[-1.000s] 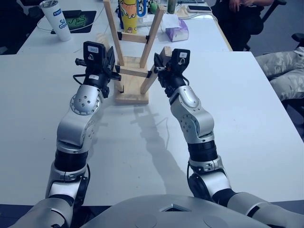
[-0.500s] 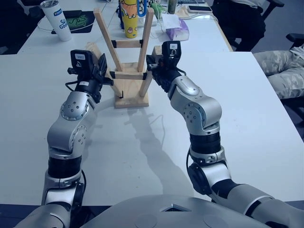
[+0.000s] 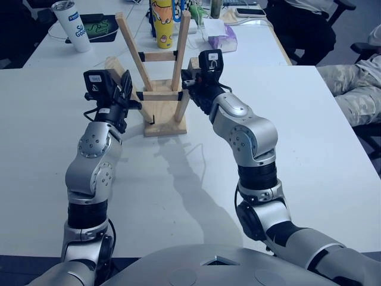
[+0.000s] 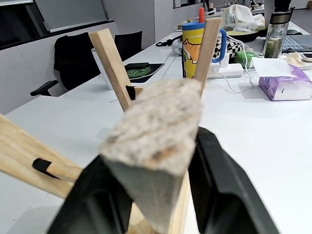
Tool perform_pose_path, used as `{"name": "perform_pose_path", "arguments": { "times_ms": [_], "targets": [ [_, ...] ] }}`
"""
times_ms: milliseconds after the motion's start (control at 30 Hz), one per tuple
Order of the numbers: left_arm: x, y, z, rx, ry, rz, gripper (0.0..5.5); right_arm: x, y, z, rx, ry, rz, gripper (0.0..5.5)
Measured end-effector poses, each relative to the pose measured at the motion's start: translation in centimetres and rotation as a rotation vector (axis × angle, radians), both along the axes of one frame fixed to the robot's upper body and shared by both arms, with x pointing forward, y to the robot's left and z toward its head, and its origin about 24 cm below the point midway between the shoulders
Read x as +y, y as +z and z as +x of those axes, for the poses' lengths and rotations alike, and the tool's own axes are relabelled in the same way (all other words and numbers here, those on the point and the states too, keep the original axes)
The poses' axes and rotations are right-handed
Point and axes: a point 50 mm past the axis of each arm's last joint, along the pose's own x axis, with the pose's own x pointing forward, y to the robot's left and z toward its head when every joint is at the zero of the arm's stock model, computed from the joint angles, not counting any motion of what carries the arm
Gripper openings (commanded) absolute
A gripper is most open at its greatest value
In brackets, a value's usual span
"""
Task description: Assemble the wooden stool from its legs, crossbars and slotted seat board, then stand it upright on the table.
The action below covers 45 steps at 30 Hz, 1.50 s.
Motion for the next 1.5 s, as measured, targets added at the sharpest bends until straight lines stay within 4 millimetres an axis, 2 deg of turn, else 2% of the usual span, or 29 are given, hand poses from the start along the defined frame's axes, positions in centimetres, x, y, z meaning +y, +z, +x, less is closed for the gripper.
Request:
{"name": "perform_pose_path", "arguments": {
  "times_ms": [167, 433, 733, 767, 833, 867, 900, 967, 1500],
  "targets": [
    [0.1, -0.3, 0.1, -0.025, -0.002, -0.001, 1.20, 0.1, 0.0, 0.0, -0.004, 0.005, -0.013, 1.31],
    [-0.1, -1.4, -0.9, -0.099, 0.034, 0.024, 1.20, 0.1, -0.3, 0.4, -0.061, 0.037, 0.004, 1.31],
    [-0.5, -1.5, -0.9, -0.115, 0.074, 0.046, 1.20, 0.2, -0.9, 0.6, -0.115, 0.032, 0.038, 1.31],
    [-0.5, -1.5, -0.9, -0.116, 0.076, 0.050, 1.58, 0.2, -0.9, 0.6, -0.116, 0.031, 0.040, 1.31],
    [-0.5, -1.6, -1.0, -0.113, 0.078, 0.083, 1.85, 0.3, -0.8, 0.6, -0.123, 0.028, 0.044, 1.31],
    [-0.6, -2.6, -1.0, -0.058, 0.057, 0.107, 2.07, 0.3, -0.8, 0.5, -0.131, 0.033, 0.049, 1.31],
    [-0.6, -4.4, -1.3, 0.035, 0.040, 0.123, 2.21, 0.5, -0.6, 0.5, -0.141, 0.047, 0.054, 1.31],
    [-0.8, -4.7, -1.5, 0.046, 0.031, 0.135, 2.48, 0.5, -0.5, 0.5, -0.153, 0.042, 0.051, 1.31],
    [-1.0, -4.2, -1.5, 0.021, 0.054, 0.176, 2.48, 0.7, -0.5, 0.4, -0.165, 0.035, 0.059, 1.31]
  ]
}}
